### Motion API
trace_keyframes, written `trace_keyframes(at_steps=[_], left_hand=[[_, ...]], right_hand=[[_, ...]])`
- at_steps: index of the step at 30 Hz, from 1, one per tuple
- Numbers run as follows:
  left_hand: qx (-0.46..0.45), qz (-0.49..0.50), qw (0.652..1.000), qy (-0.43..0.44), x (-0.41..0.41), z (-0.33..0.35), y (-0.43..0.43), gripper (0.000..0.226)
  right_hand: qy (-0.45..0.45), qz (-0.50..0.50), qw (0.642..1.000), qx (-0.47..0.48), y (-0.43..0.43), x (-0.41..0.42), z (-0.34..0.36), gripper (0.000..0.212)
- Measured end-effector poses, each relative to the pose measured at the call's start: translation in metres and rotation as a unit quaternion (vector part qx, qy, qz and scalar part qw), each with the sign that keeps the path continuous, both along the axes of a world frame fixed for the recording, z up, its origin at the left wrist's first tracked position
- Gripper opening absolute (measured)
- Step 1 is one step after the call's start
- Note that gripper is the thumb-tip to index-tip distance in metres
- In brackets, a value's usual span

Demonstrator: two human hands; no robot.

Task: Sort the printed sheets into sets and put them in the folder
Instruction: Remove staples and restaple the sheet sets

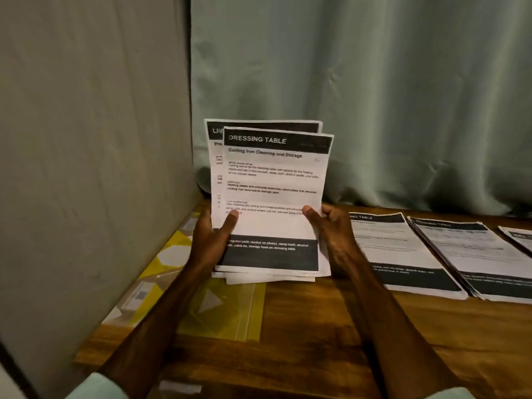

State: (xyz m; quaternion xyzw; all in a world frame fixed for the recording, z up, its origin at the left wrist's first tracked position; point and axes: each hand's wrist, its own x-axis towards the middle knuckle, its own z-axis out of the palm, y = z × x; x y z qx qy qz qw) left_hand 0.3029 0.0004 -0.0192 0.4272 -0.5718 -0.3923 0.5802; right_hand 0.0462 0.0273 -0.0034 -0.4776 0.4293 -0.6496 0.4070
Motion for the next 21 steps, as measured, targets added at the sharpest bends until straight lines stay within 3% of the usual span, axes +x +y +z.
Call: trace_keyframes(at_steps=[3,7,11,16,21], left_hand=[[-0.015,-0.021,0.999,0.044,-0.001,0.008,0.006,0.034],[-0.009,-0.018,0.999,0.047,-0.005,0.011,0.010,0.023],[-0.025,-0.016,0.999,0.017,-0.010,0.017,0.017,0.026],[-0.088,-0.021,0.996,-0.005,-0.028,0.037,0.025,0.036],[-0.136,-0.046,0.990,0.003,-0.055,0.048,0.038,0.030]], right_hand=[[-0.027,0.000,1.000,-0.003,0.001,0.000,0.003,0.029],[-0.039,-0.014,0.999,0.004,0.003,0.003,0.003,0.029],[-0.019,-0.007,1.000,-0.010,0.014,0.002,0.003,0.029],[0.079,-0.080,0.992,-0.064,0.041,-0.013,0.033,0.023],[0.124,-0.130,0.978,-0.110,0.071,-0.039,0.048,0.027]])
